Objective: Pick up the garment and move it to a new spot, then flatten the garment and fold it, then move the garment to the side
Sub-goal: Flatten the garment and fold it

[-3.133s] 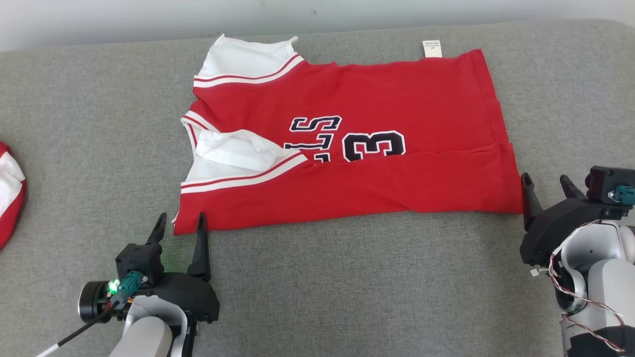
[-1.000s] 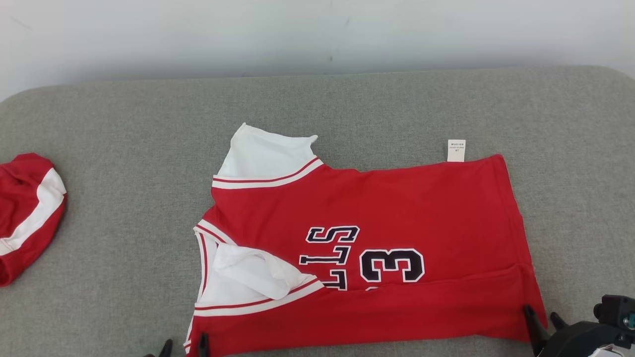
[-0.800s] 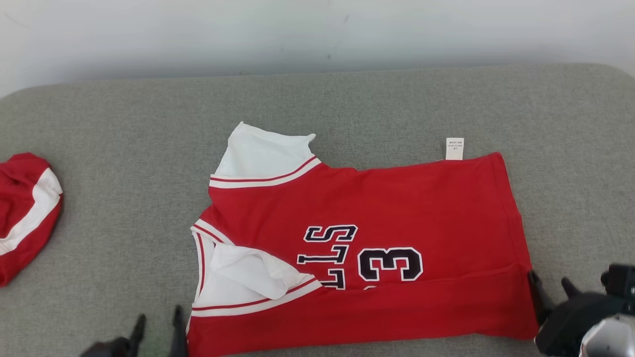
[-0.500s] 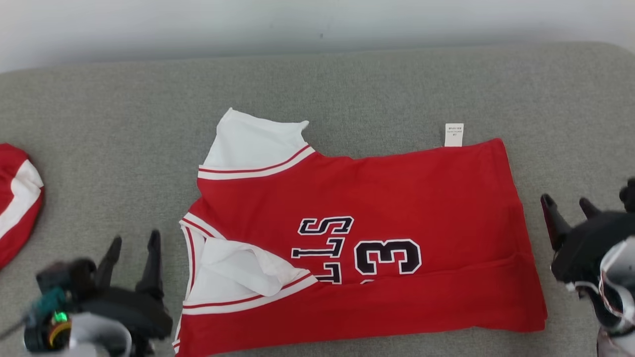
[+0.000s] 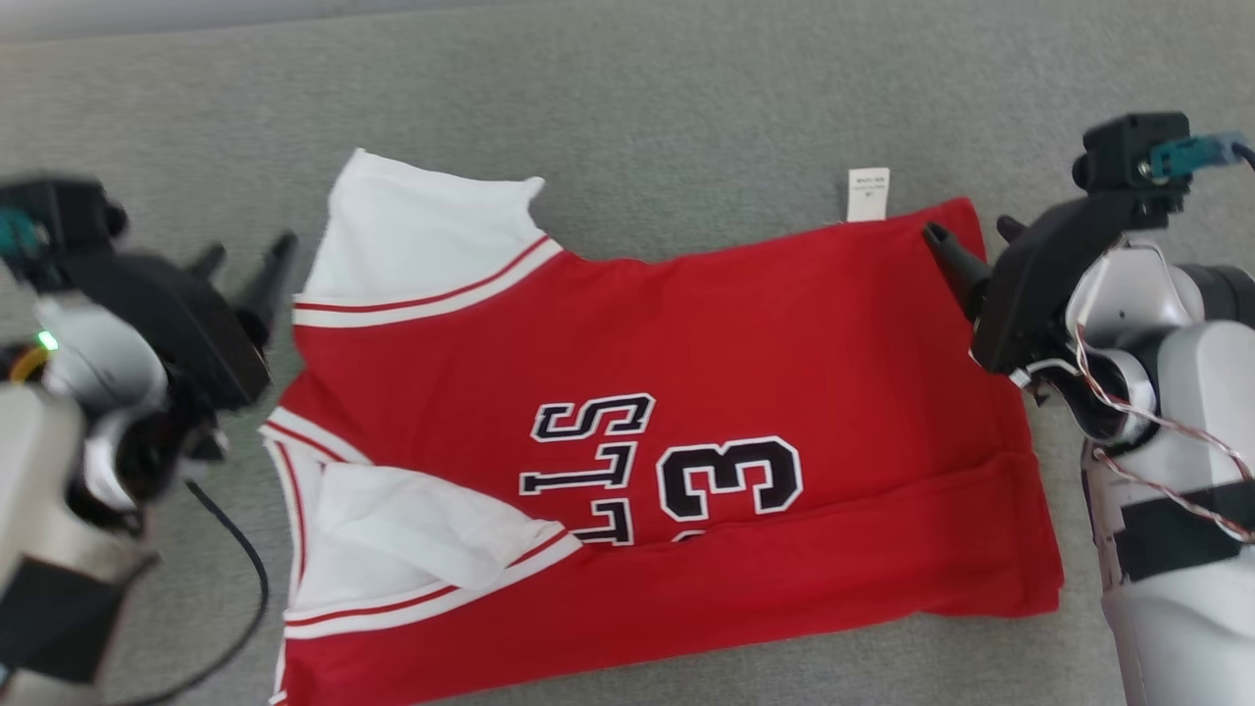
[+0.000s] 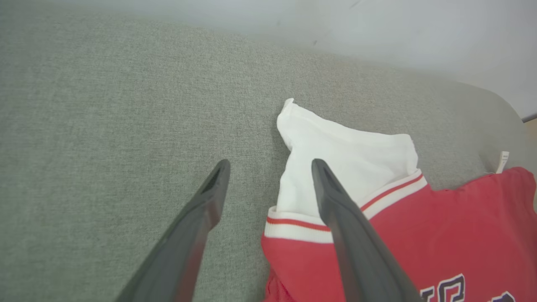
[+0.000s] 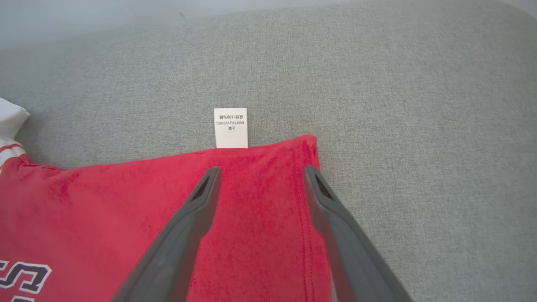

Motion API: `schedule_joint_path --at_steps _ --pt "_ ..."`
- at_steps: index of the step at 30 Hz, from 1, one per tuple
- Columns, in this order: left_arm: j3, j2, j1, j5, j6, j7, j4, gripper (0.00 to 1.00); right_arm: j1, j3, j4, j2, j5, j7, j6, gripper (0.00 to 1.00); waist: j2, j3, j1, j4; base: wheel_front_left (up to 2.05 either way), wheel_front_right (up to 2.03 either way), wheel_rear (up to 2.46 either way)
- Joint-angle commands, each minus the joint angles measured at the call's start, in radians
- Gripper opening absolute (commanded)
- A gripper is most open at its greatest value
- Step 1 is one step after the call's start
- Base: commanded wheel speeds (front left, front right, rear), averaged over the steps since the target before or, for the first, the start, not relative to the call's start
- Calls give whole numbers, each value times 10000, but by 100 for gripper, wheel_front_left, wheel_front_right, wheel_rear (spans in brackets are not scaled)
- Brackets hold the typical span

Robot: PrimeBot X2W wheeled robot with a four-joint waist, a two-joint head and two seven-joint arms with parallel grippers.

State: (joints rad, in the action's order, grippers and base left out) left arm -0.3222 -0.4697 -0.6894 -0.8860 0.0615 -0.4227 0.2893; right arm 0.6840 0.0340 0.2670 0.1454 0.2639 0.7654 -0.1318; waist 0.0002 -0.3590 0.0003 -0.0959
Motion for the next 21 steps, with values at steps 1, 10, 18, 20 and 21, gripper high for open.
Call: schedule_joint_path --at_steps 1,10,18,20,21 --pt "-83 -199 -625 -160 67 -689 126 100 358 -182 344 2 155 -48 24 100 -2 -451 -3 -471 0 0 0" --pt "-797 -952 -2326 535 55 -2485 77 100 1331 -468 1352 -265 66 -325 24 100 -2 -908 -3 -961 0 0 0" --pt "-1201 -1414 -3176 1008 142 -3411 99 100 2289 -1021 2075 -513 76 -1092 23 100 -2 -1608 -3 -1402 0 0 0" --pt "-1282 -1569 -3232 1099 123 -3623 63 100 2494 -1231 2180 -535 166 -1215 23 100 -2 -1738 -3 -1488 0 0 0" --pt "-1305 -1650 -3267 1156 157 -3680 63 100 2562 -1321 2232 -533 204 -1276 23 100 -2 -1781 -3 -1520 0 0 0"
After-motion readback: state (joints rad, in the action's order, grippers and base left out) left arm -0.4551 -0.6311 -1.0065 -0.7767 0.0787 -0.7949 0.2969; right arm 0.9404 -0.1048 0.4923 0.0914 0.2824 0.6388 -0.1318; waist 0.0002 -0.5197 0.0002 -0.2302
